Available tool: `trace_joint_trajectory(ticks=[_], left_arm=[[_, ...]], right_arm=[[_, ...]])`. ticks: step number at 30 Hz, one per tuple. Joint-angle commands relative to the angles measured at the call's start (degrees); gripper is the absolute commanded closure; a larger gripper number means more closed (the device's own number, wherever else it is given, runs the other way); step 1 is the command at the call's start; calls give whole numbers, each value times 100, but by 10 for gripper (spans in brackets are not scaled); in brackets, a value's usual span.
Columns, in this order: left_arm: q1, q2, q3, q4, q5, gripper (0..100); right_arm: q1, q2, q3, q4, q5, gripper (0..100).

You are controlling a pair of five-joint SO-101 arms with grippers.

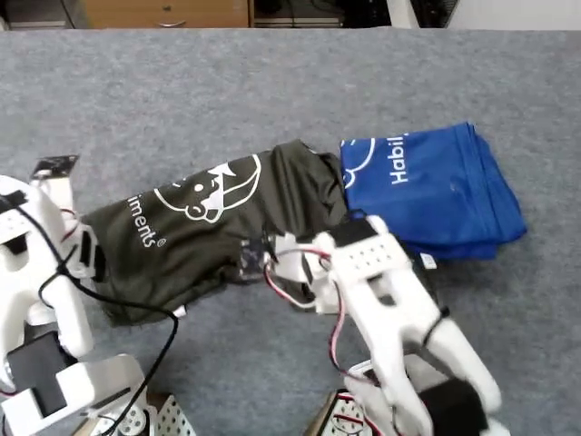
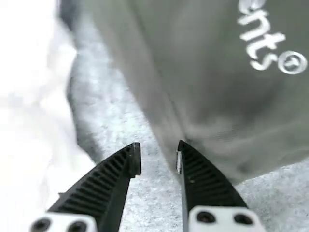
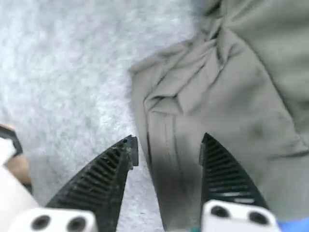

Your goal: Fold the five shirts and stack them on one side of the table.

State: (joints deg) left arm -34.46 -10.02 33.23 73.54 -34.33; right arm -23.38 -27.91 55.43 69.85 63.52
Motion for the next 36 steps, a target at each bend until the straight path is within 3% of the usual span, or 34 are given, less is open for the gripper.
trace_joint_trajectory(ticks=[1, 7, 11, 18, 24, 28, 36], left_arm=[[-211, -110, -79, -9, -62, 864], [-237, -110, 923, -932, 141, 865], [-422, -110, 1160, -1099, 325, 864], [-677, -110, 1143, -1108, 308, 864], [-677, -110, 1143, -1108, 299, 867], [-677, -110, 1143, -1108, 290, 864], [-615, -110, 1152, -1116, 79, 864]], right_arm=[[66, -637, 347, 0, 536, 767], [57, -277, 1077, -1371, 791, 765], [84, 681, 980, -1820, 870, 766], [180, 1807, -66, -1477, 923, 775], [180, 1921, -198, -1398, 1055, 952], [347, 1921, -602, -1292, 1046, 993], [330, 2220, -2897, 527, 1073, 994]])
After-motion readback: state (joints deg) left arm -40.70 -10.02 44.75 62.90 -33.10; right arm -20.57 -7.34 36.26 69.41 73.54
